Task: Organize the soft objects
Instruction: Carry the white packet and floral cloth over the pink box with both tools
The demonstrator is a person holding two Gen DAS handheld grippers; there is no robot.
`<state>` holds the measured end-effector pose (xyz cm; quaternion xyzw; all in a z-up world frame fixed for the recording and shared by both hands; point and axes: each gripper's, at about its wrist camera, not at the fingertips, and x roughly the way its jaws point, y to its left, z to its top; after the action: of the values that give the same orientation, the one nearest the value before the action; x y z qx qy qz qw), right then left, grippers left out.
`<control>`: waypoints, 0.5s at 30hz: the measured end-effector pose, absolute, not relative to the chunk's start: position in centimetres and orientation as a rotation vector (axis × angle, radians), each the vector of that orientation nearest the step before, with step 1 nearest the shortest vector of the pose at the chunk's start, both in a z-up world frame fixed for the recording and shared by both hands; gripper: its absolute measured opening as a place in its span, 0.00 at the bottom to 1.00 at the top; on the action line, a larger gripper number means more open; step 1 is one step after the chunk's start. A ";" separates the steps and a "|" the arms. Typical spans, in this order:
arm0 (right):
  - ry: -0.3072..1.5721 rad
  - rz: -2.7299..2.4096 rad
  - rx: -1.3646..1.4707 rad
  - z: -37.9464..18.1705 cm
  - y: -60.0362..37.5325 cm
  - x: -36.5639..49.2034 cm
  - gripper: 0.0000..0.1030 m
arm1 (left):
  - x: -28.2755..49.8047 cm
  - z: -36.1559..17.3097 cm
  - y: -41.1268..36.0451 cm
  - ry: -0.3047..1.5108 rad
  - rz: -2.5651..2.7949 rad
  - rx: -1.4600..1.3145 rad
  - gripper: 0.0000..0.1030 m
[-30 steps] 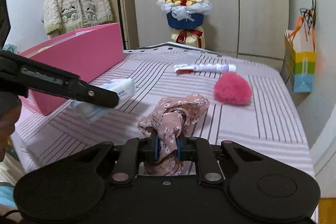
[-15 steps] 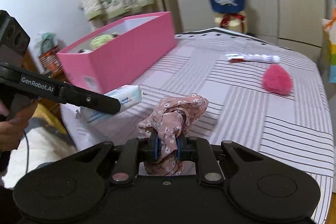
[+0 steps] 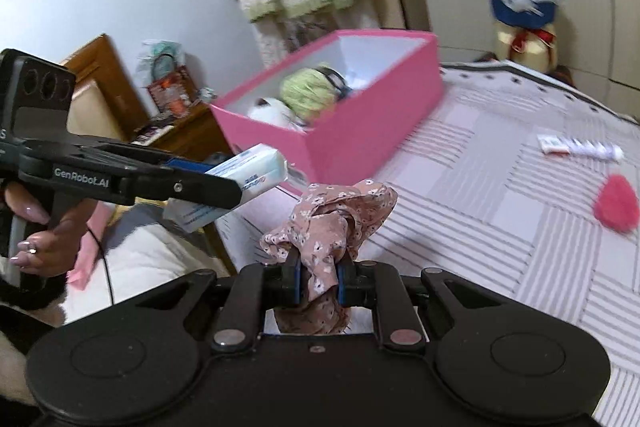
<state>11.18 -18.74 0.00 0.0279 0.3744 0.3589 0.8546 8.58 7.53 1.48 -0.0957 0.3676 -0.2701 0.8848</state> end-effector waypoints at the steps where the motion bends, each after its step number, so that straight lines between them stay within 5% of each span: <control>1: 0.774 0.765 0.057 0.6 -18.3 11.4 0.18 | 8.7 1.9 7.9 0.753 -0.570 -0.198 0.37; 15: 0.540 0.727 -0.064 4.3 -11.5 19.1 0.19 | 17.4 4.9 11.0 0.628 -0.508 -0.189 0.37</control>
<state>19.06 -11.46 4.28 -0.0310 0.2608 0.3511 0.8987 17.39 11.03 4.86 -0.0920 0.3049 -0.2466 0.9153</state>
